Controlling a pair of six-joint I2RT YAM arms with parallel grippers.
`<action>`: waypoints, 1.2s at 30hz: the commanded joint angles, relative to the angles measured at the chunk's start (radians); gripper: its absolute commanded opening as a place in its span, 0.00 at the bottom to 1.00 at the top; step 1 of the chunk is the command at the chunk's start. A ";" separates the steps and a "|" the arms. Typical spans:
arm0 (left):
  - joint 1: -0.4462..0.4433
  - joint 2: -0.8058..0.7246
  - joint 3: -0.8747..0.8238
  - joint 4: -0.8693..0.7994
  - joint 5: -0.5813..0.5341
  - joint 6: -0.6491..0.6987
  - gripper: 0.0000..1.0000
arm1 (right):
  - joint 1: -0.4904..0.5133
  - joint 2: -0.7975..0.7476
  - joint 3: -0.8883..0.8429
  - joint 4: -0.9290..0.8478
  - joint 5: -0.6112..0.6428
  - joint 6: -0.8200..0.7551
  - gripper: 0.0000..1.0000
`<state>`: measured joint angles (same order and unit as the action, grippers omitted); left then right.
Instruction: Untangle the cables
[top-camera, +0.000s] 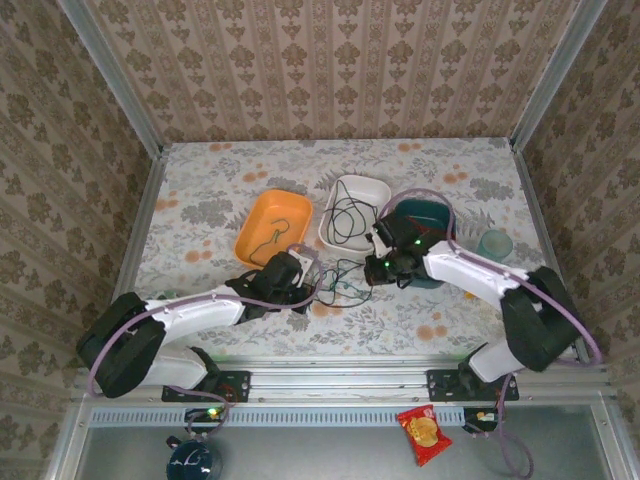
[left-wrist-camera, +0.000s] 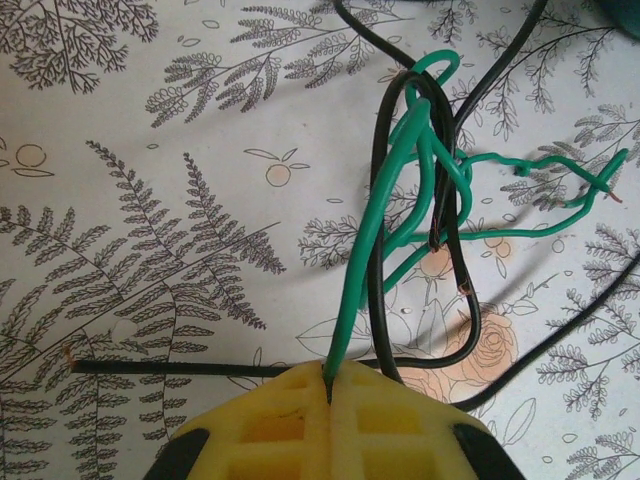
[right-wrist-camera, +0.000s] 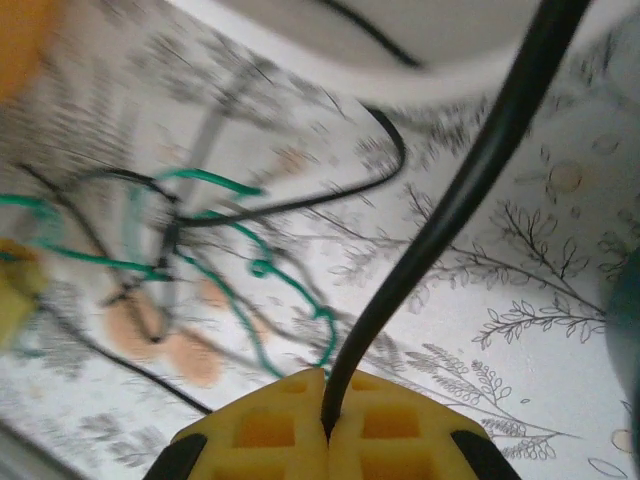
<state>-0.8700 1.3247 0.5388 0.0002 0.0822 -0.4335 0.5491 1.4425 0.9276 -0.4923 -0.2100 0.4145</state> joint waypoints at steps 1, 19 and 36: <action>-0.003 0.023 -0.008 0.010 0.020 0.010 0.00 | -0.034 -0.121 0.080 -0.070 -0.009 -0.005 0.00; -0.004 0.004 -0.008 -0.120 -0.020 -0.004 0.00 | -0.373 -0.089 0.328 0.260 -0.124 0.213 0.00; -0.005 -0.111 -0.080 -0.192 -0.084 -0.096 0.00 | -0.505 0.026 0.390 0.443 -0.264 0.357 0.00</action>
<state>-0.8700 1.2442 0.4690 -0.1810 0.0208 -0.4984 0.0345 1.4414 1.2881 -0.0948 -0.4271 0.7536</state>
